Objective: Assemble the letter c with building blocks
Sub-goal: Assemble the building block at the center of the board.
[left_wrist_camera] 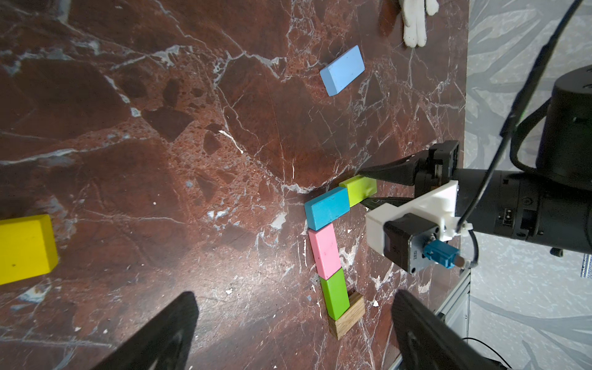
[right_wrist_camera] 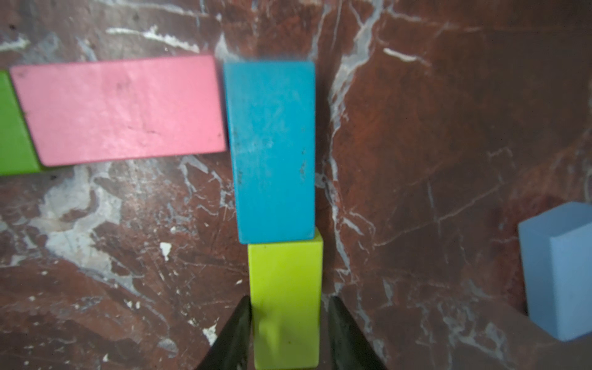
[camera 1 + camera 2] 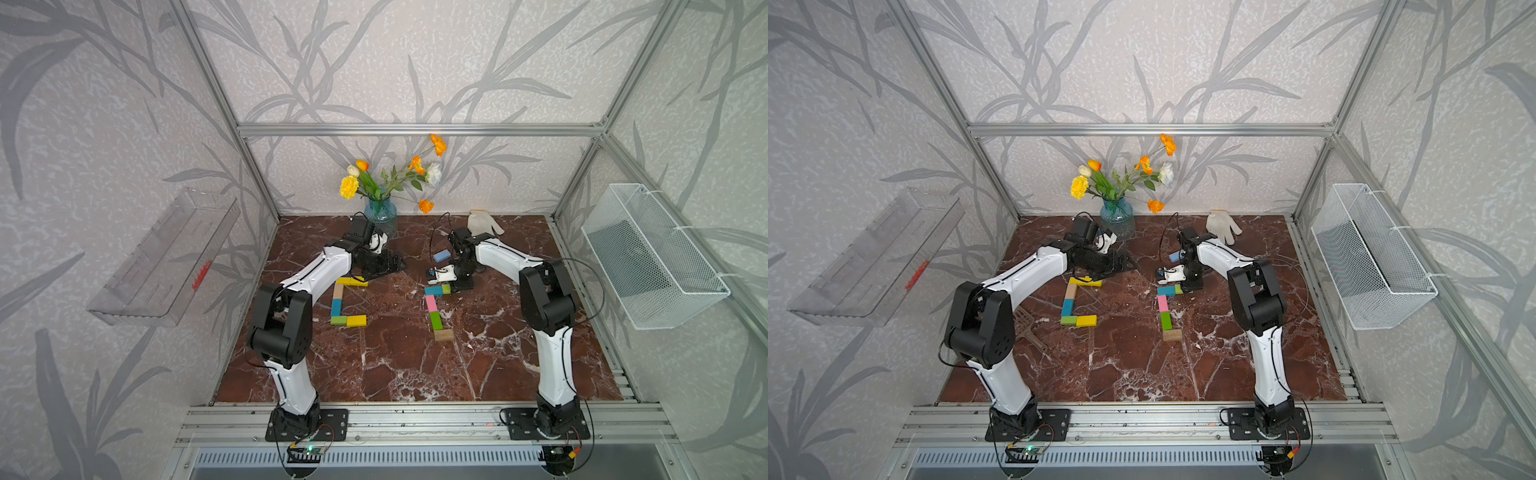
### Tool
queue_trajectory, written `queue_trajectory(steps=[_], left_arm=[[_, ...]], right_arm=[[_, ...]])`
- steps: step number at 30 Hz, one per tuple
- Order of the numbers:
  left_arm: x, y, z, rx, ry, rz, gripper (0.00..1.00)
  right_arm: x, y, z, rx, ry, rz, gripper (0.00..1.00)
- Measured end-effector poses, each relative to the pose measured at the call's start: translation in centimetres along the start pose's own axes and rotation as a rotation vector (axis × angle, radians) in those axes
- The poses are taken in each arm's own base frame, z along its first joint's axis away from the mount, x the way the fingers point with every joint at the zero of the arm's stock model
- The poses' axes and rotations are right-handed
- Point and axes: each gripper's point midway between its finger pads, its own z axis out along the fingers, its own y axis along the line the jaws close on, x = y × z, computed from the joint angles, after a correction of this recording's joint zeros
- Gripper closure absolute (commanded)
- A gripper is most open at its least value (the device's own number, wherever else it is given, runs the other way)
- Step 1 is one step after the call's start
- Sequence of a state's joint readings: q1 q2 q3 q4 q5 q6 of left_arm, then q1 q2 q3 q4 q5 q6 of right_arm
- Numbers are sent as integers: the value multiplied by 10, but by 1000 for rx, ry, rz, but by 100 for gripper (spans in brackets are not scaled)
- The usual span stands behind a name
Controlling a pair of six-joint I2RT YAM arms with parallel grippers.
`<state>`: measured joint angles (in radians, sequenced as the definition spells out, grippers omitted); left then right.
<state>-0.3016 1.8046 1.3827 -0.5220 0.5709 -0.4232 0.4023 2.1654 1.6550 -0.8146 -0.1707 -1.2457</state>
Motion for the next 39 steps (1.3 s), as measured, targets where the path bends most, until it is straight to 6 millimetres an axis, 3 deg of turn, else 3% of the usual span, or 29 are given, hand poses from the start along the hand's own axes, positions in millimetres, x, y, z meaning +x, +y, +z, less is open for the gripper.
queue_trajectory(steps=[7,13,14,16,20,25,30,36,39], left_arm=[[0,0,0,0,0,0,5],[0,0,0,0,0,0,5],[0,0,0,0,0,0,5],[0,0,0,0,0,0,5],[1,1,2,-2,4,-2,5],[1,2,3,-3,7,-4,5],[1,2,3,-2,6,-3,5],[0,3,3,-2,4,-4,5],[0,3,3,-3,4,-4,5]], right_arm=[[-4,2,-6,-4,-48,33,60],[-7,3,-43,53,-154,166,60],[-8,3,-50,69,-173,205,45],[-10,1,-62,102,-211,290,1],[-18,1,-67,125,-298,489,1],[-19,1,-53,115,-359,727,1],[-23,-15,-60,143,-416,907,0],[-26,-34,-75,217,-420,1012,10],[-29,-49,-92,265,-438,1066,21]])
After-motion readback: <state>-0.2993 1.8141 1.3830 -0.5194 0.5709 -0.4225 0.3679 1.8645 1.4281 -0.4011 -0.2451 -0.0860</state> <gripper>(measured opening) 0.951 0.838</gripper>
